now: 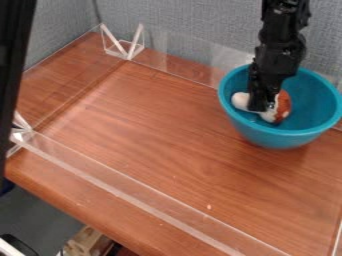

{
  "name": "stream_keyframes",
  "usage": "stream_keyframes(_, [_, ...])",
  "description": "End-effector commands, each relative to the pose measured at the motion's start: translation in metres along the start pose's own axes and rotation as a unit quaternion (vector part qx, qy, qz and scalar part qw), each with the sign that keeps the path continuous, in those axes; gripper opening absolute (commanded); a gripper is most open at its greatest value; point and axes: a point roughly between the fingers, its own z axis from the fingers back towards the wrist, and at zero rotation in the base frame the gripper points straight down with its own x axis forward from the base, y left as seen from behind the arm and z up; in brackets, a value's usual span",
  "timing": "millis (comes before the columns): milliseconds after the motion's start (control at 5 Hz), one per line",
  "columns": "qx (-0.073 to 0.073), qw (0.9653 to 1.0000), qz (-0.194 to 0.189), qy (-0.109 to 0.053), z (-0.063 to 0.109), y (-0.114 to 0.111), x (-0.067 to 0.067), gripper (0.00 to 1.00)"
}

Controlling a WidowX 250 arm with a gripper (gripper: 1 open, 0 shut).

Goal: Put the mushroom in the blue bowl

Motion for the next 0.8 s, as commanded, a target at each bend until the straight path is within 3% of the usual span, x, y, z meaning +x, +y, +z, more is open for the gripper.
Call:
stream_keyframes(0, [0.026,0.9994,0.000,-0.023,0.0267,0.0050,-0.0003,0.00])
stream_keyframes(600, [0.028,0.9992,-0.010,-0.025,0.0269,0.0006,-0.0026,0.00])
